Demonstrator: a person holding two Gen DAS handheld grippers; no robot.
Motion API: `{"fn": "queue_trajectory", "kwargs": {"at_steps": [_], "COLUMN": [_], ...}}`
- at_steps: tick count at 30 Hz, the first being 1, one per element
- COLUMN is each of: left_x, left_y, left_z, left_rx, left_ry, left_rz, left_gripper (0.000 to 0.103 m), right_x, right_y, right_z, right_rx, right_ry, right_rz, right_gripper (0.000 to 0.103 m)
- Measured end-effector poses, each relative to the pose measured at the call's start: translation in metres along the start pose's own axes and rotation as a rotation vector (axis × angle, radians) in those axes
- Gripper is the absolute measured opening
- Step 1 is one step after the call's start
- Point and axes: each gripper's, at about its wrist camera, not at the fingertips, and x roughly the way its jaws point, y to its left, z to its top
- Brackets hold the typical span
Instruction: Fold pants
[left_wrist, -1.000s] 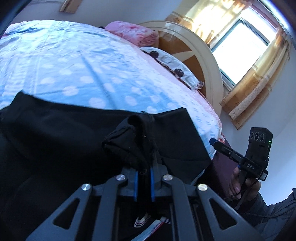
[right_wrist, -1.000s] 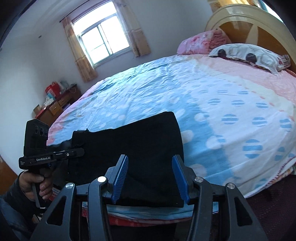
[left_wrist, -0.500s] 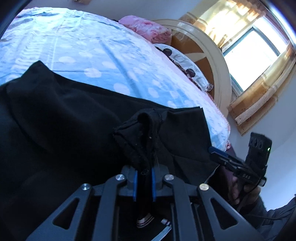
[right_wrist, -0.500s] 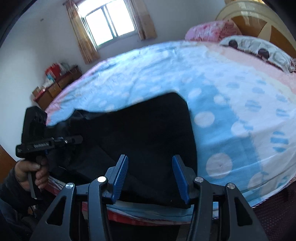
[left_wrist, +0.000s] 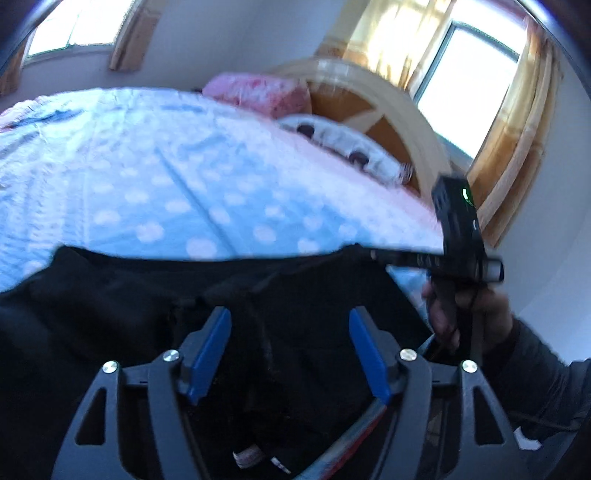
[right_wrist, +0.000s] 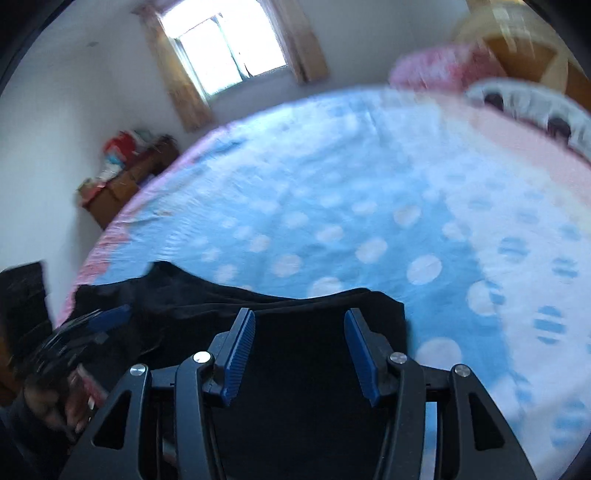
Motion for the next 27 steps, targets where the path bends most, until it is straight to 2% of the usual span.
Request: {"fn": "queue_trajectory", "kwargs": {"at_steps": [2, 4, 7, 10, 13, 14, 17, 20, 23, 24, 25, 27], "left_x": [0.017, 0.017, 0.011, 0.013, 0.025, 0.026, 0.023, 0.016, 0.008, 0.007, 0.006, 0.011], "left_y": [0.009, 0.014, 0.008, 0.003, 0.006, 0.006, 0.003, 0.004, 0.006, 0.006, 0.006, 0.006], "left_z": [-0.004, -0.007, -0.006, -0.005, -0.009, -0.010, -0.012, -0.012, -0.012, -0.011, -0.011, -0.011], "left_rx": [-0.033, -0.063, -0.050, -0.034, -0.042, -0.041, -0.011, -0.029, -0.047, -0.051, -0.054, -0.049], "left_ry": [0.058, 0.048, 0.034, 0.029, 0.055, 0.057, 0.055, 0.045, 0.021, 0.014, 0.008, 0.024], "left_rz": [0.017, -0.008, -0.007, -0.011, 0.012, 0.014, 0.021, 0.009, 0.013, 0.017, 0.024, 0.048], "left_gripper": [0.069, 0.069, 0.069, 0.069, 0.069, 0.069, 0.069, 0.069, 0.073, 0.075, 0.079, 0.079], "right_x": [0.009, 0.004, -0.018, -0.030, -0.018, -0.013, 0.002, -0.004, -0.035, -0.047, -0.062, -0.075], "right_y": [-0.008, -0.005, -0.002, -0.015, -0.025, -0.025, -0.019, -0.013, -0.018, -0.019, -0.020, -0.016], "right_z": [0.001, 0.003, 0.005, 0.010, 0.008, 0.006, 0.001, 0.001, -0.001, -0.004, -0.009, -0.021], "right_rx": [0.039, 0.015, -0.042, -0.042, -0.037, -0.048, -0.128, -0.153, -0.042, -0.004, 0.038, 0.075], "right_ry": [0.011, 0.009, -0.008, -0.025, 0.007, 0.016, 0.029, 0.013, -0.053, -0.079, -0.103, -0.123], "right_rz": [0.029, 0.037, 0.039, -0.037, -0.158, -0.166, -0.268, -0.308, -0.205, -0.148, -0.054, 0.084], "right_gripper": [0.053, 0.053, 0.053, 0.053, 0.053, 0.053, 0.052, 0.052, 0.053, 0.053, 0.053, 0.053]}}
